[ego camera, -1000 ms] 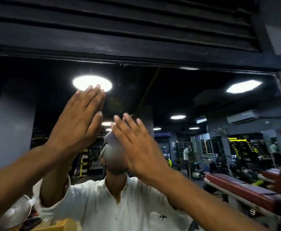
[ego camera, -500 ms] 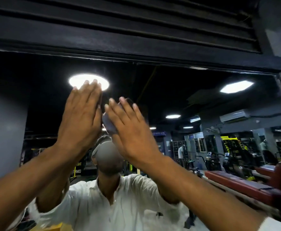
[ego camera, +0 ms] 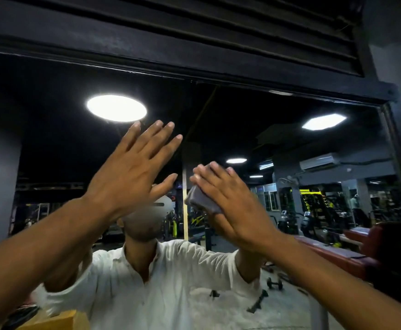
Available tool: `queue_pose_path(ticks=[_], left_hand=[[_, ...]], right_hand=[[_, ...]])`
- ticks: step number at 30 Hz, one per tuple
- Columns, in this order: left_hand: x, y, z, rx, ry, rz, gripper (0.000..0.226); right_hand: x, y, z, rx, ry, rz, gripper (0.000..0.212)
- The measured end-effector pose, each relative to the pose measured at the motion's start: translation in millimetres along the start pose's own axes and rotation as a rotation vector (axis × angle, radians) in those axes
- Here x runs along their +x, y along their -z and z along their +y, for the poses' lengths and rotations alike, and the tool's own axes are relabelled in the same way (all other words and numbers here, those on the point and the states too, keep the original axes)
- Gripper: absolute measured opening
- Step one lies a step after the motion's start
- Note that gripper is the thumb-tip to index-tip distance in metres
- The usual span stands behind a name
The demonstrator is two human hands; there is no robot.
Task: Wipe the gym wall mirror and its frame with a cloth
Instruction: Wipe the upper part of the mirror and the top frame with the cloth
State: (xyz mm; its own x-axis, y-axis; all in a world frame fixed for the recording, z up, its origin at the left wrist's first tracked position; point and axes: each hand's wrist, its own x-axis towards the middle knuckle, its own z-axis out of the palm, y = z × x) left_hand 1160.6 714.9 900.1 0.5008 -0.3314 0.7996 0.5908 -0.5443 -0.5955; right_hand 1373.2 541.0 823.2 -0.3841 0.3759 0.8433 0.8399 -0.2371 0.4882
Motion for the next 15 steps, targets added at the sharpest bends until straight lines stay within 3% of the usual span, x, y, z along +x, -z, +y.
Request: queue_pose_path(ticks=[2, 5, 8, 10, 12, 15], left_hand=[[-0.3, 0.3, 0.5, 0.001, 0.002, -0.001, 0.081], [-2.1, -0.9, 1.9, 0.009, 0.015, 0.014, 0.081], [-1.6, -0.9, 2.5, 0.002, 0.016, 0.01, 0.082], [-1.6, -0.8, 2.9, -0.009, 0.016, 0.016, 0.081], [-1.6, -0.5, 2.8, -0.017, 0.016, 0.019, 0.081], [-0.4, 0.4, 2.3, -0.021, 0.007, 0.013, 0.08]], right_hand=[[1.4, 12.8, 38.9, -0.001, -0.167, 0.055, 0.066], [27.8, 32.0, 87.5, 0.073, -0.586, 0.289, 0.057], [47.2, 20.8, 72.5, 0.067, -0.724, 0.34, 0.068], [32.8, 3.1, 23.2, 0.043, -0.592, 0.262, 0.065], [-4.7, -12.0, -28.6, 0.014, -0.296, 0.092, 0.072], [-36.0, -12.7, -29.2, -0.062, 0.074, -0.024, 0.082]])
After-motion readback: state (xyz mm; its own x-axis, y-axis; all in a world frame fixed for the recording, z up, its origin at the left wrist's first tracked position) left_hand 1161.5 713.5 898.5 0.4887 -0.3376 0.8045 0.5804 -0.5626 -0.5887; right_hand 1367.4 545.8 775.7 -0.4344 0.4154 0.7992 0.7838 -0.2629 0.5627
